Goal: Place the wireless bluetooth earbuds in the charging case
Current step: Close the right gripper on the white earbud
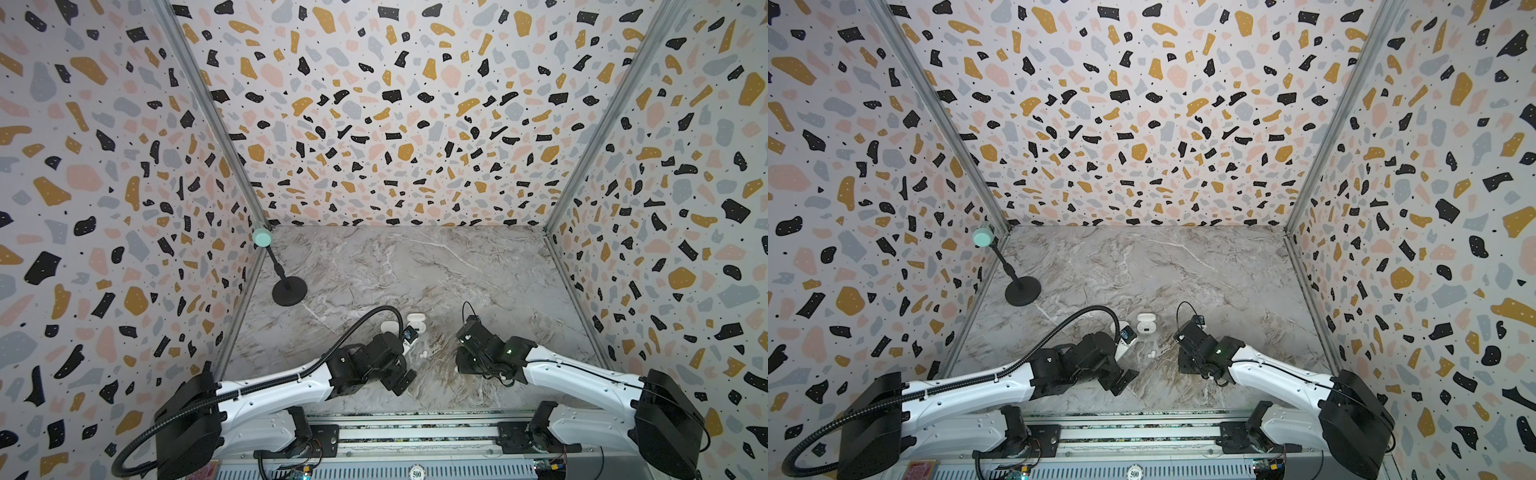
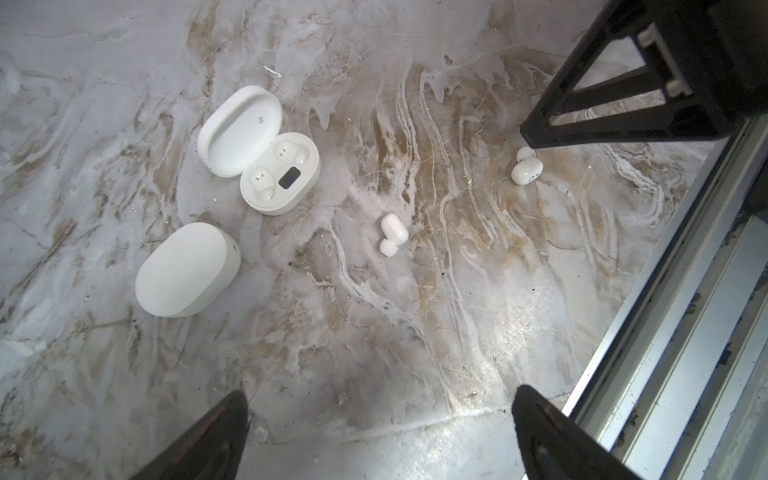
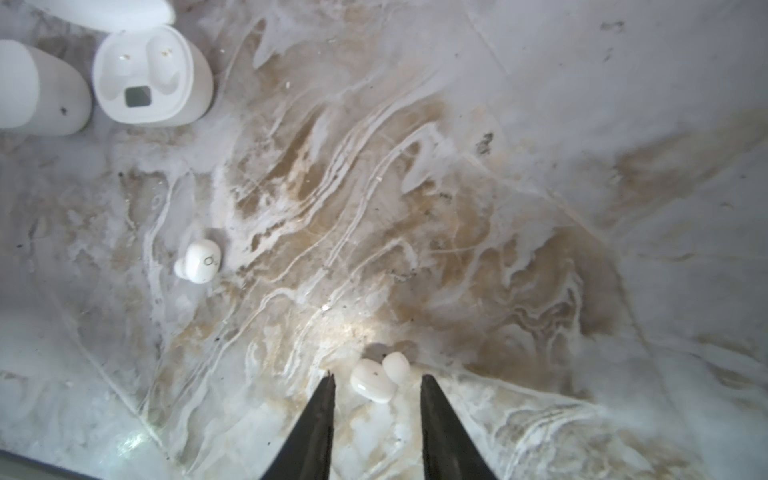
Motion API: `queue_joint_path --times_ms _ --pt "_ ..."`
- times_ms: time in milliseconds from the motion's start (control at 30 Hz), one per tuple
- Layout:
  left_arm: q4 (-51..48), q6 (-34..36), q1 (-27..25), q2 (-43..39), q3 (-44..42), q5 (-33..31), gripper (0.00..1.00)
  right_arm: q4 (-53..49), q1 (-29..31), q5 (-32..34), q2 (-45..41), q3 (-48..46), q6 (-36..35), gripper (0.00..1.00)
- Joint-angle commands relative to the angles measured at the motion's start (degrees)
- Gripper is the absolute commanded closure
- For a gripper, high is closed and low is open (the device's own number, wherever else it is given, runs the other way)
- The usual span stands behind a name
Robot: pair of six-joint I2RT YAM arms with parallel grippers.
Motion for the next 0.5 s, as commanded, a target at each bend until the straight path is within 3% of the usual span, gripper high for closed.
queue_joint_path --times_ms 0,467 --pt "-0.26 0.44 -0.38 -0.30 1.65 0.73 0.00 -0.12 0.52 -0.31 0.12 0.24 0.24 0.64" --pt "-0.30 0.58 -0.47 -0.12 1.75 0.55 0.00 -1.92 1.36 -0.70 0.80 2.88 -15.27 0.66"
